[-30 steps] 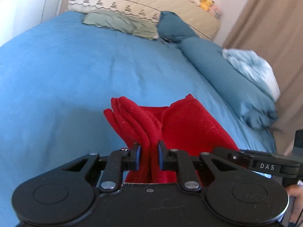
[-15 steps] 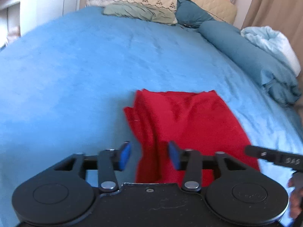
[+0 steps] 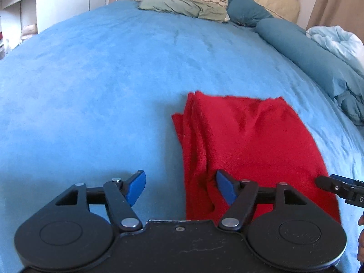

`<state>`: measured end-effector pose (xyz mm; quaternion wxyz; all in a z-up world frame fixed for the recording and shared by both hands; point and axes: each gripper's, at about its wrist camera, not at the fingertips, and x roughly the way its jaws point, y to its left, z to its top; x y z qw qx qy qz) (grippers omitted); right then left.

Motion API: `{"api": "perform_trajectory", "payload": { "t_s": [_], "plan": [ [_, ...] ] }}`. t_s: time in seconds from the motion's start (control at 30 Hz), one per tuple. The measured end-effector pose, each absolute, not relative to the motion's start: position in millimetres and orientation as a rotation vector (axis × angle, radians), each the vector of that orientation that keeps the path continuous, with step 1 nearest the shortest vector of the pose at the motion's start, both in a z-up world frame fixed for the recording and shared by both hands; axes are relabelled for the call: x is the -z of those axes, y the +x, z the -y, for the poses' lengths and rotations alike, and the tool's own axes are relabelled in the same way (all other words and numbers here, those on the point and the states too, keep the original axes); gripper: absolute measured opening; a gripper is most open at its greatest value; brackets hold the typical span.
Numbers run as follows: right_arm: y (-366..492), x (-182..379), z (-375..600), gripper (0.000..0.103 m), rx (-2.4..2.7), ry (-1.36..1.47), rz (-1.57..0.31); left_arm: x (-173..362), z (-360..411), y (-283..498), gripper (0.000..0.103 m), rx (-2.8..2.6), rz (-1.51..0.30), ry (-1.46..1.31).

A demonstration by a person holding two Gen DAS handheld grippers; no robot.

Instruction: Fold small clothes

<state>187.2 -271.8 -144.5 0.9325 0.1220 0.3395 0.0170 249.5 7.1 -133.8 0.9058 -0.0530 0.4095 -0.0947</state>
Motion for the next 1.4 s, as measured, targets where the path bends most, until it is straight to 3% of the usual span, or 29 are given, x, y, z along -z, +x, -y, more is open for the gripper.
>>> {"api": "perform_trajectory", "payload": {
  "t_s": [0.1,0.2,0.27,0.3,0.43,0.63,1.0,1.4],
  "plan": [
    [168.0,111.8,270.1,0.097,-0.032,0.241,-0.634,104.4,-11.6,232.0,0.076,0.156,-0.784,-0.109],
    [144.8,69.4,261.2,0.097,-0.033,0.210,-0.593,66.3,-18.0,206.2,0.086,0.139,-0.723,-0.130],
    [127.1,39.0,252.5,0.101,-0.018,0.179,-0.571,40.0,-18.6,185.8,0.101,0.121,-0.701,-0.117],
    [119.1,26.4,248.9,0.103,-0.005,0.172,-0.561,26.9,-18.1,173.7,0.103,0.111,-0.685,-0.100],
    [78.6,-19.9,231.3,0.103,0.035,0.151,-0.540,-12.7,-11.7,130.8,0.103,0.083,-0.640,-0.022],
    [33.6,-45.9,204.8,0.103,0.080,0.113,-0.616,-32.9,-7.3,83.1,0.103,0.062,-0.658,0.004],
    [-31.4,-17.3,182.5,0.103,0.142,0.108,-0.753,-11.6,5.4,17.3,0.103,0.079,-0.708,0.088],
    [-49.6,-0.9,180.4,0.103,0.178,0.102,-0.798,-0.6,9.5,-3.1,0.103,0.108,-0.736,0.073]
  ]
}}
